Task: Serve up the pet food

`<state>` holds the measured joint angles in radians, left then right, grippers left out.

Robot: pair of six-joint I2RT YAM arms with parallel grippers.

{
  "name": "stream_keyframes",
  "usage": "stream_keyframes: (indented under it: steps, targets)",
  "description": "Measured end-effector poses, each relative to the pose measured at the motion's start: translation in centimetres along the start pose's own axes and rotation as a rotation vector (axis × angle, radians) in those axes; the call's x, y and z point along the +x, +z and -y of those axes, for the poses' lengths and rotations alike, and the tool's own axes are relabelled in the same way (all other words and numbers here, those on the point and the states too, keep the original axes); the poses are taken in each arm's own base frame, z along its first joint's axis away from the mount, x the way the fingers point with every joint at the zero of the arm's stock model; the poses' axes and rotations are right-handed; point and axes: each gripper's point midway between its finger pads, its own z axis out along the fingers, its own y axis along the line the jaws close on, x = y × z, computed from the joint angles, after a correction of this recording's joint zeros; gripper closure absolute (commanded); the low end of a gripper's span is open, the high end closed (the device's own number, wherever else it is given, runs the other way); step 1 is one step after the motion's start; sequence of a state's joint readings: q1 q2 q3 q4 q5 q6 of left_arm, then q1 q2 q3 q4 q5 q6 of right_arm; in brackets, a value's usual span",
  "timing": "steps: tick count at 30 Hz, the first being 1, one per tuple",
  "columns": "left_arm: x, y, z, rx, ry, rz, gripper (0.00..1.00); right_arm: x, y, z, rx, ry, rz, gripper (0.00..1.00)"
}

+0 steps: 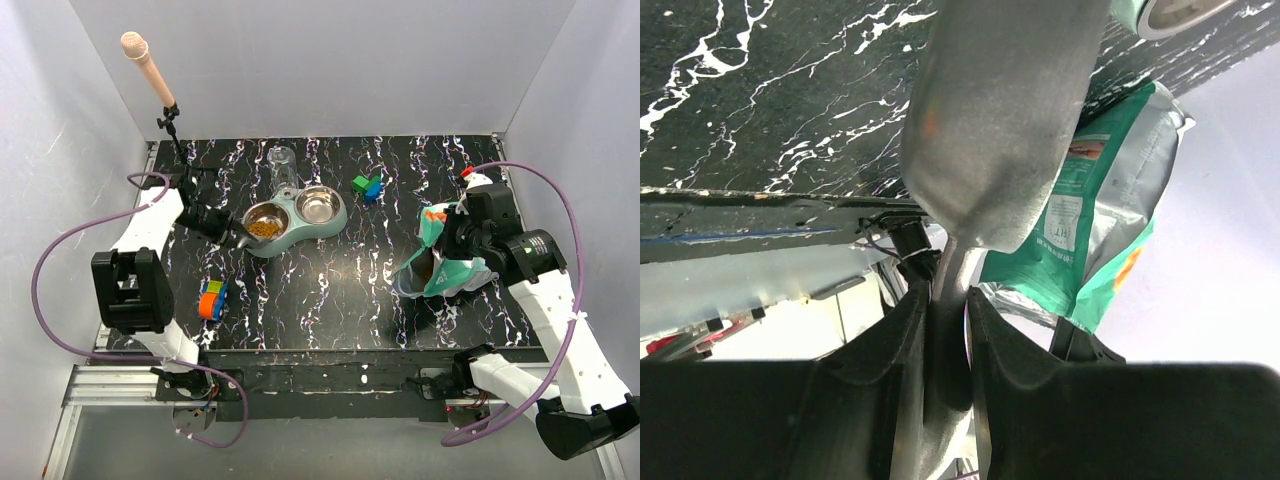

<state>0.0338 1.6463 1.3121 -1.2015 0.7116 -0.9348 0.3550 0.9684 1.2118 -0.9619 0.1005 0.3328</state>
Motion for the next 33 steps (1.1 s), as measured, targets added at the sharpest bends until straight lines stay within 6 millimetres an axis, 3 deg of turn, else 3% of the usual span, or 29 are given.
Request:
stream_keyframes:
  steps: [18, 24, 33]
  targets:
    - [-4.1, -0.9, 1.8, -0.133, 0.045, 0.117, 1.00, -0.1, 0.4, -0.3, -0.015, 0.005, 0.008, 0.99]
    - [-3.9, -1.0, 2.6, -0.135, 0.029, 0.142, 1.00, -0.1, 0.4, -0.3, -0.016, 0.006, 0.010, 0.99]
    - [-1.3, 0.5, 2.9, -0.173, 0.021, 0.129, 1.00, -0.3, 0.4, -0.3, -0.017, 0.006, 0.018, 0.99]
